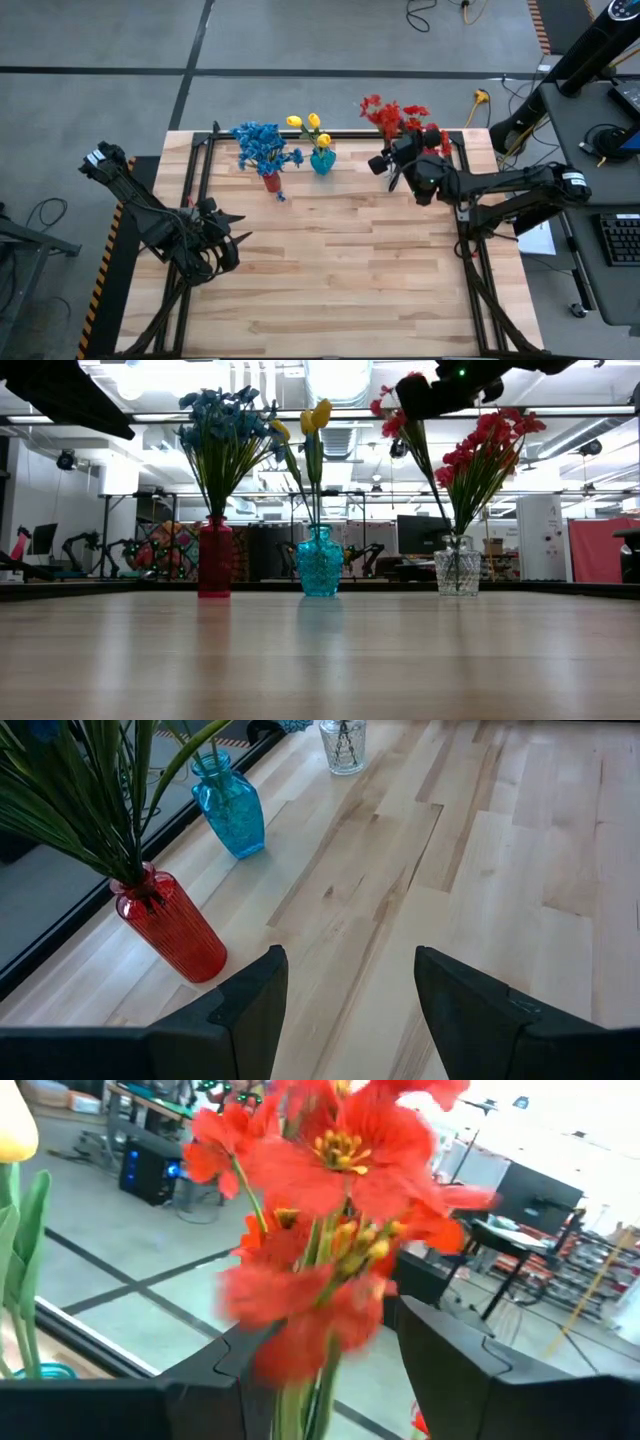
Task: Sort flowers into vase by color
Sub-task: Put the red flower into the transparent vase, then return to Home Position
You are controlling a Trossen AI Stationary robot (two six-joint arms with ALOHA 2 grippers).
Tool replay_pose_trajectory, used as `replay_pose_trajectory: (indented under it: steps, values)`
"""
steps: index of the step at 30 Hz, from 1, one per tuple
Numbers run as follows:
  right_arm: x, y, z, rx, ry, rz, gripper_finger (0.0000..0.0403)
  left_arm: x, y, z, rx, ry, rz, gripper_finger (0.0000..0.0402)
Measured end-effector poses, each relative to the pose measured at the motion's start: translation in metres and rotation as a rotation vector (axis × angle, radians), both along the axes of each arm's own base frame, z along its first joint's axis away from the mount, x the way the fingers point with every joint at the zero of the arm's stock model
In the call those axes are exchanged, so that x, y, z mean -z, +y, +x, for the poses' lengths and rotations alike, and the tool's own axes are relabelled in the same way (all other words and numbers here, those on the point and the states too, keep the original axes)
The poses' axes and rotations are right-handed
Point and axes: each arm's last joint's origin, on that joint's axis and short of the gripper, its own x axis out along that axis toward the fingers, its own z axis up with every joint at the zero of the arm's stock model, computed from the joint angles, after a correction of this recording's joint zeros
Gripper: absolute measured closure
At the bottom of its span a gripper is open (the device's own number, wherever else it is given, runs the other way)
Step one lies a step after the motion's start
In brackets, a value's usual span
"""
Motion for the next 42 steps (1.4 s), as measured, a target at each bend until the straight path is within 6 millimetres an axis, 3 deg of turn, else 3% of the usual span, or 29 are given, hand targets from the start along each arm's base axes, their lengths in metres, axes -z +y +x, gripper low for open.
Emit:
replay_pose_trajectory:
  steps: [10,24,33,38,42]
  values:
    - [-0.009,0.011,0.000,0.050,0.033,-0.020,0.0198,0.000,0.000,0.000,0.000,-0.001,-0.001,0.0200]
    - [-0.013,0.020,0.002,0.017,0.013,-0.019,0.0197,0.000,0.000,0.000,-0.001,-0.003,-0.003,0.0200]
    - [-0.034,0.041,0.004,-0.069,-0.051,-0.018,0.0197,-0.002,-0.002,0.002,0.006,-0.026,-0.022,0.0200]
    - [-0.039,0.063,0.007,-0.319,-0.045,-0.043,0.0197,-0.010,-0.013,0.012,0.111,-0.081,-0.003,0.0200]
    - [-0.037,0.077,0.006,-0.561,-0.056,-0.057,0.0197,-0.020,-0.030,0.025,0.381,-0.137,0.055,0.0200]
